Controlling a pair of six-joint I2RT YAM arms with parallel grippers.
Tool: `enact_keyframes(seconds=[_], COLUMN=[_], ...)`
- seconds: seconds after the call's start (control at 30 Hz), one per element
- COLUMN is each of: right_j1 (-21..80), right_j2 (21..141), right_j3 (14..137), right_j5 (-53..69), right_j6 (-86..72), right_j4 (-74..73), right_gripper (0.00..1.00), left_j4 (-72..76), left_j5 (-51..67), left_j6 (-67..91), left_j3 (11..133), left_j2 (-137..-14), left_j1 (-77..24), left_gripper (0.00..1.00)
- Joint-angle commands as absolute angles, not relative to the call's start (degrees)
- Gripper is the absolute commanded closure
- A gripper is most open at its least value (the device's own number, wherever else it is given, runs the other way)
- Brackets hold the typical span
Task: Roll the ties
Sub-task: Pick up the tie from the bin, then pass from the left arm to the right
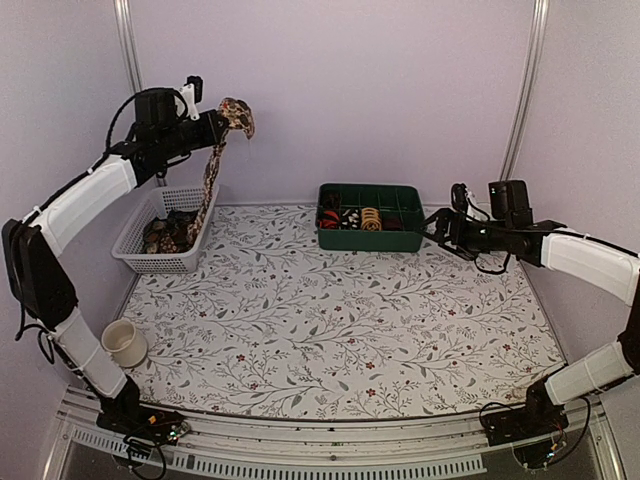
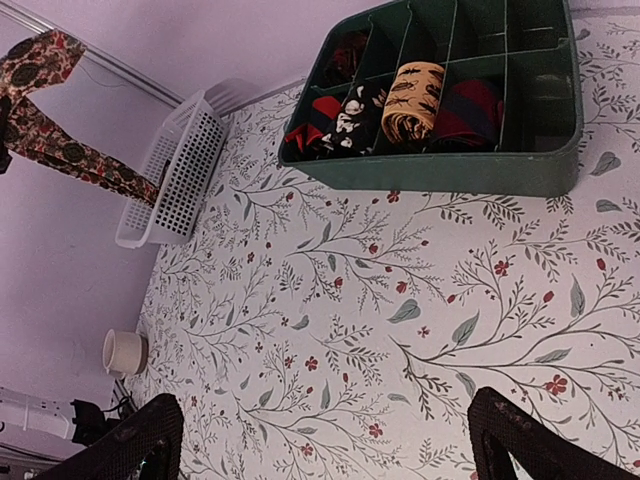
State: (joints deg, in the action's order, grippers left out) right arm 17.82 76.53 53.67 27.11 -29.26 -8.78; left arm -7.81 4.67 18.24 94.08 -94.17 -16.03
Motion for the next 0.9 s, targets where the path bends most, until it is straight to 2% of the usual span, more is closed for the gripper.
enact_keyframes(seconds=[0.0, 0.1, 0.33, 0.67, 0.87], right_j1=[18.57, 18.64, 18.90, 19.10, 19.25], right_j2=[78.54, 78.57, 77.64, 73.13, 64.77], right_j3=[53.75, 53.59, 52.96, 50.26, 47.04], right_j5=[29.03, 29.35, 30.97, 36.33, 38.02], right_j6=[-28.30, -28.37, -28.39, -26.85, -24.81], right_j4=[-6.29, -5.93, -4.31, 2.16, 7.62], right_gripper=[0.00, 0.00, 0.00, 0.00, 0.00], left_j4=[3.46, 9.16, 10.58, 7.50, 6.56], left_j5=[9.89, 15.12, 20.10, 21.66, 19.32], left_j6=[19.79, 23.50, 24.84, 24.44, 21.93], left_j3=[93.24, 93.34, 97.74, 107.61, 101.92], left_j2=[-89.06, -89.14, -93.39, -101.45, -100.35], left_j1=[-18.28, -19.74, -27.55, -40.50, -45.16], left_gripper=[1.00, 1.00, 1.00, 1.00, 1.00])
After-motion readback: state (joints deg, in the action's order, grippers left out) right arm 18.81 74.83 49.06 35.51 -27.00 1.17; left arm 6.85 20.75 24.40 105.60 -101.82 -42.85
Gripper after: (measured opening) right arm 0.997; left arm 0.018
